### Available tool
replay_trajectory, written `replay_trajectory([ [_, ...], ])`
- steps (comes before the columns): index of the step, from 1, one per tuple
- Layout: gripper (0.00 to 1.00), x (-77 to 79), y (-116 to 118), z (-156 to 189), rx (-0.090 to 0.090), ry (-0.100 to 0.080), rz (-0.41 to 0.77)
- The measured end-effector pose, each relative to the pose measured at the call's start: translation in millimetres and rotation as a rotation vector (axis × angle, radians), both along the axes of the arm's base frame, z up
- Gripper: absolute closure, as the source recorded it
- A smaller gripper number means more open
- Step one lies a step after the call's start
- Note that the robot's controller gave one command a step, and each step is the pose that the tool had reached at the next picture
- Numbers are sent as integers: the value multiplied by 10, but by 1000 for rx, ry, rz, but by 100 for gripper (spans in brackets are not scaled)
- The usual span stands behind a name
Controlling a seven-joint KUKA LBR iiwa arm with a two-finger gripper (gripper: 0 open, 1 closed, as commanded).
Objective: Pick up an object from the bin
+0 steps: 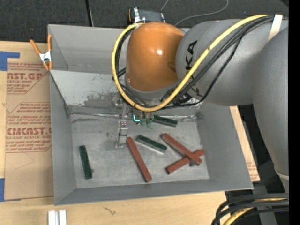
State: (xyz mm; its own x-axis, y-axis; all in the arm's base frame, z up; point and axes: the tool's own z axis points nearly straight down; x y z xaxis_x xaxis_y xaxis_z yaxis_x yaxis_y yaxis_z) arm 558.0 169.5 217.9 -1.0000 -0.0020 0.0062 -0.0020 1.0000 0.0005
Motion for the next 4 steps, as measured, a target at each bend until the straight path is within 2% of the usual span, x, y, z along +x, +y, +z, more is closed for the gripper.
replay_trajectory([
  [1,0,91,-535,-1523,0,-1,136],
  [2,0,107,-1546,-1482,-3,-6,48],
  [3,0,13,-2172,-1186,-3,-10,131],
  [4,0,-719,-2248,-1469,1,-19,239],
])
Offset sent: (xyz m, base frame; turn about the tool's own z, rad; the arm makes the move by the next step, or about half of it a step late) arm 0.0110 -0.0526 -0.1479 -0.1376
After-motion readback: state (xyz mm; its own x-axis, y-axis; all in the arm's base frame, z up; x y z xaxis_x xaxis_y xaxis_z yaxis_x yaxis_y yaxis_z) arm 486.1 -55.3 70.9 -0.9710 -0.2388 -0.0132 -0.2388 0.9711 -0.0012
